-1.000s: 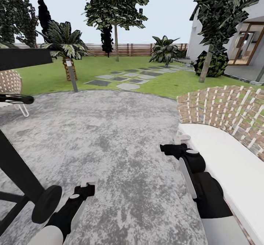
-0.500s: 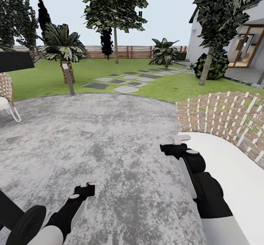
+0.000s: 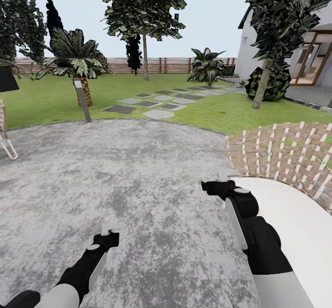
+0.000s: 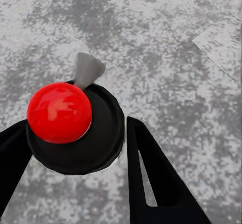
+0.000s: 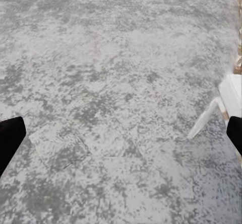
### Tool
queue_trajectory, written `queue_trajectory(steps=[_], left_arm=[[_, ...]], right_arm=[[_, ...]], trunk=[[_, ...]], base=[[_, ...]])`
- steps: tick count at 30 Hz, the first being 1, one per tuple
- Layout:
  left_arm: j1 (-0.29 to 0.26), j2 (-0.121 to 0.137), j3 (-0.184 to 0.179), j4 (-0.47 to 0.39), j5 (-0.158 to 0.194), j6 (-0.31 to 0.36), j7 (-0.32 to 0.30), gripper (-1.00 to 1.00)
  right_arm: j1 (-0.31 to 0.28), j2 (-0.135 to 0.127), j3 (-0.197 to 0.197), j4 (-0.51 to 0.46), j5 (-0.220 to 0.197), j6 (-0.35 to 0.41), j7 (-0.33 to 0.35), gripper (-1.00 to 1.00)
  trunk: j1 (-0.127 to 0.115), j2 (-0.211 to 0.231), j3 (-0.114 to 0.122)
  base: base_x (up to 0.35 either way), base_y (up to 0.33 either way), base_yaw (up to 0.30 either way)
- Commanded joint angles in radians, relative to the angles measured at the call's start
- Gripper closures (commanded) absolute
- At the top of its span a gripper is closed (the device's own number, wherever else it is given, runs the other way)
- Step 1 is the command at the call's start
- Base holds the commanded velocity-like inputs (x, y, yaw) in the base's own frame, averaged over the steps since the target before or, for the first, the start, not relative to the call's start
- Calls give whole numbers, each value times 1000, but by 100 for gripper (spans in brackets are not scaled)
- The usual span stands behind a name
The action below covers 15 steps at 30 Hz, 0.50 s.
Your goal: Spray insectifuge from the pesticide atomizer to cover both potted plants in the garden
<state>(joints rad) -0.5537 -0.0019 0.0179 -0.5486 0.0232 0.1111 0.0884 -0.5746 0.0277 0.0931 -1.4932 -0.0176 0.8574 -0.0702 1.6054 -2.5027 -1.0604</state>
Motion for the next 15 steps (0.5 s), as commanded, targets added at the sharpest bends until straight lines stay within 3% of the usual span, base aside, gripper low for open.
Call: queue_trajectory(steps=[1, 15], left_arm=[[0, -1, 1, -2, 2, 6, 2, 100], [0, 0, 1, -2, 1, 6, 2, 100]], right_arm=[[-1, 0, 1, -1, -2, 5, -6, -100], [-1, 0, 2, 1, -2, 5, -7, -100]], trunk=[[0, 0, -1], [0, 0, -1]], base=[[347, 0, 0], [348, 0, 0]])
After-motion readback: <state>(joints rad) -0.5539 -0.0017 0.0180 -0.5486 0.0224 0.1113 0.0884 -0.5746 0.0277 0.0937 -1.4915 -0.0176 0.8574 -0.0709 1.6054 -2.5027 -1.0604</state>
